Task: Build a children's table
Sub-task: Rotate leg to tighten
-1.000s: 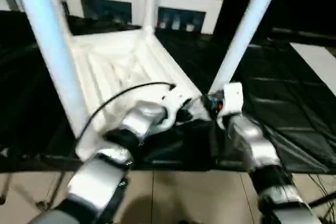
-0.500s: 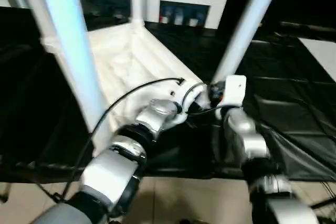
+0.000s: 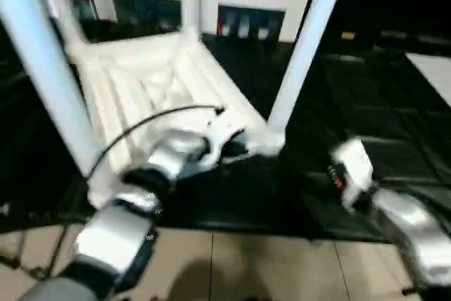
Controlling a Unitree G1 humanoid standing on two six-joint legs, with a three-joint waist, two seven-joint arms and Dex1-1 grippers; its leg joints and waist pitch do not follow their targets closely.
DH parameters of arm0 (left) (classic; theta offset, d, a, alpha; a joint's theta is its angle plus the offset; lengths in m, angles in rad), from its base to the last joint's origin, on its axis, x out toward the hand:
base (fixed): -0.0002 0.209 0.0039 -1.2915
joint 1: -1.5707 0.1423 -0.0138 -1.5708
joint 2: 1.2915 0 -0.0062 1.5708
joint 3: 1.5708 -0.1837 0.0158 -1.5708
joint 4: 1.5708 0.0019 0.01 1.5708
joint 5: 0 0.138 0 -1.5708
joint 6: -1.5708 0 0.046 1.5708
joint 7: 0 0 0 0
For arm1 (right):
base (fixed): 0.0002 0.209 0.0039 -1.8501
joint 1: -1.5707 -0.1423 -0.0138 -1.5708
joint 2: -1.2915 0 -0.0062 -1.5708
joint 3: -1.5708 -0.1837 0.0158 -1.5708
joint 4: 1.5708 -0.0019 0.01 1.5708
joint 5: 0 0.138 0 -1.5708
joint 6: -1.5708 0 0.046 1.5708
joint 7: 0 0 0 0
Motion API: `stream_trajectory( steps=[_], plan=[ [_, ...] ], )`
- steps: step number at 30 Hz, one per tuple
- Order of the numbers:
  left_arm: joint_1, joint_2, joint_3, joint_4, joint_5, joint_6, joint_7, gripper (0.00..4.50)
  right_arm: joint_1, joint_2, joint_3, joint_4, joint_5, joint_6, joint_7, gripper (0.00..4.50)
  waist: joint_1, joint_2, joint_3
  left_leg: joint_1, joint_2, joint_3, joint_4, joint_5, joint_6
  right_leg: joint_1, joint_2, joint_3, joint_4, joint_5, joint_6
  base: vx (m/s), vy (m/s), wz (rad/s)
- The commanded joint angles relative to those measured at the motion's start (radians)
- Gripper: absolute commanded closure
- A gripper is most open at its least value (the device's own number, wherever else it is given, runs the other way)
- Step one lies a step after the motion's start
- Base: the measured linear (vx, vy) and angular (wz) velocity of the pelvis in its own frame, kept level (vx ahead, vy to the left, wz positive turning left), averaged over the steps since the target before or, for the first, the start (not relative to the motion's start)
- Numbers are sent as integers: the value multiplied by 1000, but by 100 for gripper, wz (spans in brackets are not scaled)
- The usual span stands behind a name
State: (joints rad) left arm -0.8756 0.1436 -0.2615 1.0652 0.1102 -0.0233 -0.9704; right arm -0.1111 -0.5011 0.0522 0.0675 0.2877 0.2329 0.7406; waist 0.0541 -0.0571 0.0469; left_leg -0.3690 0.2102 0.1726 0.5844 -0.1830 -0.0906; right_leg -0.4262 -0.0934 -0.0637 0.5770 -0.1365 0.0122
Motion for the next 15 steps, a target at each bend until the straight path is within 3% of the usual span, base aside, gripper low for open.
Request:
stream_trajectory(
  steps=[1,2,5,6,8,10,11,12,13,15],
  plan=[
    [52,21,-84,-72,0,-7,-217,450,-12,-37,30,-33,12,32,55,106,6,-8,-54,8,16,2,-74,-330,73,54,-44,28,-90,-487,-148,0,0,0],
    [66,40,-98,-99,2,-5,-254,450,-18,-38,40,-28,11,36,62,106,8,-6,-51,14,18,3,-75,-343,66,44,-43,29,-93,-503,-149,0,0,0],
    [95,72,-121,-159,3,1,-301,450,-45,-19,61,-13,7,40,73,106,6,-1,-48,25,21,-2,-77,-423,34,35,-43,26,-96,-546,-149,0,0,0],
    [100,76,-123,-169,3,3,-306,450,-49,-17,64,-13,9,41,78,106,4,-9,-49,21,20,-2,-79,-423,32,38,-43,25,-96,-550,-144,0,0,0],
    [116,90,-131,-203,6,10,-322,450,-57,-15,73,-18,10,51,95,106,3,-3,-48,15,21,-7,-82,-415,26,41,-47,25,-94,-557,-127,0,0,0],
    [127,96,-120,-221,12,16,-310,450,-81,-7,98,2,-20,49,106,106,1,-3,-49,17,20,-7,-81,-424,21,38,-45,25,-94,-547,-128,0,0,0],
    [129,97,-119,-226,12,19,-309,450,-84,-6,101,5,-24,49,106,106,-2,-5,-52,8,20,-9,-84,-408,19,47,-47,24,-88,-531,-127,0,0,0],
    [134,101,-119,-235,15,22,-308,450,-94,0,106,15,-30,51,104,106,-5,-26,-52,5,19,-7,-83,-391,24,48,-46,24,-90,-531,-121,0,0,0],
    [141,107,-119,-252,14,32,-307,450,-104,4,111,26,-33,52,104,106,0,-19,-53,8,20,-6,-82,-372,26,44,-50,27,-87,-530,-121,0,0,0],
    [147,112,-120,-264,14,38,-308,450,-115,11,114,40,-35,56,103,106,0,-18,-54,9,22,-6,-81,-363,23,42,-51,28,-85,-516,-127,0,0,0]
  ],
)
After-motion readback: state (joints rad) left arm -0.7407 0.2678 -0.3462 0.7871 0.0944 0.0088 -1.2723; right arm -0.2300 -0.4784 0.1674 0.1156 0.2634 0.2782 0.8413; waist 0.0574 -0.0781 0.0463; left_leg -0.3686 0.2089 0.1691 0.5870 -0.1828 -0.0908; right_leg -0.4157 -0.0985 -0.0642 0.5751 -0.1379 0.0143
